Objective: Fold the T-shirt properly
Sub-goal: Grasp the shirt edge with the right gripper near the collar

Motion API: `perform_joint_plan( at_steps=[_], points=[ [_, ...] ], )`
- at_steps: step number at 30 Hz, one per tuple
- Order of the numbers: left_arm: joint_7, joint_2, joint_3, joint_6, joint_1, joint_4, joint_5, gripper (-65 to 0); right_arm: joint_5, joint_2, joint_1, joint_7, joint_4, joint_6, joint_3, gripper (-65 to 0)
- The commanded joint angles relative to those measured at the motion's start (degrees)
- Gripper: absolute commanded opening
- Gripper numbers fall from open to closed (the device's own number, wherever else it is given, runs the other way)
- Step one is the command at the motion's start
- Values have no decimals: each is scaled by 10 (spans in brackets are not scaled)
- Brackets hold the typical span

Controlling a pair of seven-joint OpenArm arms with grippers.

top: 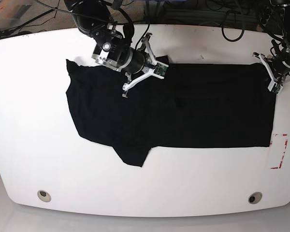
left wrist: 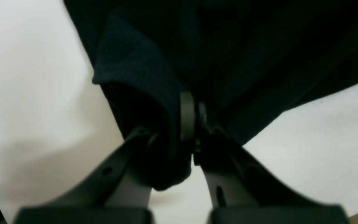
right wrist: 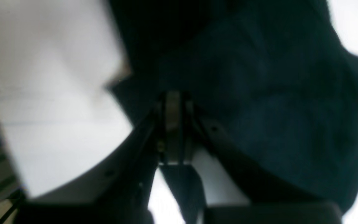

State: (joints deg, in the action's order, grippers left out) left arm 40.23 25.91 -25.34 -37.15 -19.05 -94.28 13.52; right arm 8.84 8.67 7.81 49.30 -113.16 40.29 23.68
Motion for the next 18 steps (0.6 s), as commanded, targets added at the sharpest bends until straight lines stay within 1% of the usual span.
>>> perform_joint_plan(
  at_steps=[1,2,4,6,7,10,11,13,18],
  points=[
    [-10,10,-5,1,3,-9,3,-647,-3,-1,-8,-10,-9,-3,-5,-650],
    [-10,10,-5,1,3,-9,3,-647,-3,1,-8,-9,-9,-3,-4,-650],
    [-10,10,-5,1,3,-9,3,-647,-3,2,-4,-9,-9,-3,-1,-596],
    [-10,10,-5,1,2,-8,3,-647,0,2,7,-9,-8,-3,15,-466],
    [-10,10,-5,1,2,-8,3,-647,1,2,12,-9,-7,-3,21,-412],
    [-10,10,-5,1,2,-8,3,-647,1,2,19,-9,-1,-3,41,-284],
    [-10,10,-5,1,2,-8,3,-647,1,2,19,-9,4,-3,46,-270],
    [-10,10,-5,1,3,-8,3,-647,1,1,16,-9,21,-3,52,-266],
    [-10,10,-5,1,4,-8,3,-647,1,-1,-2,-12,75,-3,55,-320]
  ],
)
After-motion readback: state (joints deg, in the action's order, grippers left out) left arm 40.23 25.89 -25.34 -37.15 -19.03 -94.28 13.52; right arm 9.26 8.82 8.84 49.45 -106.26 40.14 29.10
